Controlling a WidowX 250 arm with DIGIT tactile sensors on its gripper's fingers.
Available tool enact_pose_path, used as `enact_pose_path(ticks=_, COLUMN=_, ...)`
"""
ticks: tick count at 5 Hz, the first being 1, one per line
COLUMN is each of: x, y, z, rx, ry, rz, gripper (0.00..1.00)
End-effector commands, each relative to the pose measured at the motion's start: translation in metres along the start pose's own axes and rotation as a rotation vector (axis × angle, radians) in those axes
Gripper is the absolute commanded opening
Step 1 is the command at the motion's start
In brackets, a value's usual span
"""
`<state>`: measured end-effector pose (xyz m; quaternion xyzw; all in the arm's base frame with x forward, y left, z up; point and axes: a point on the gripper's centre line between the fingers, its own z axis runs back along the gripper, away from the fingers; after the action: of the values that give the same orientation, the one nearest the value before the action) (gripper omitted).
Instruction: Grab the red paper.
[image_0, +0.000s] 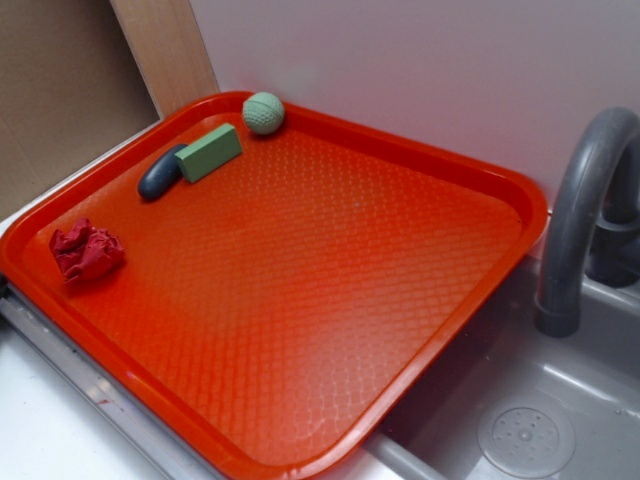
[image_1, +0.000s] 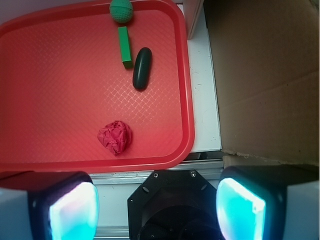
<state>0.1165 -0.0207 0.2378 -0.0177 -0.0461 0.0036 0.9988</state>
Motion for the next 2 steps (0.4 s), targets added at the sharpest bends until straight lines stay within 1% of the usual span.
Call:
enact_pose_path(ticks=1, x=0.0, y=0.0, z=0.0, rx=0.0, ry=0.0, rz=0.0, gripper=1.0)
enact_pose_path(ticks=2, x=0.011, y=-0.011, z=-0.014, rx=0.008, ry=0.01, rz=-0.013, gripper=1.0)
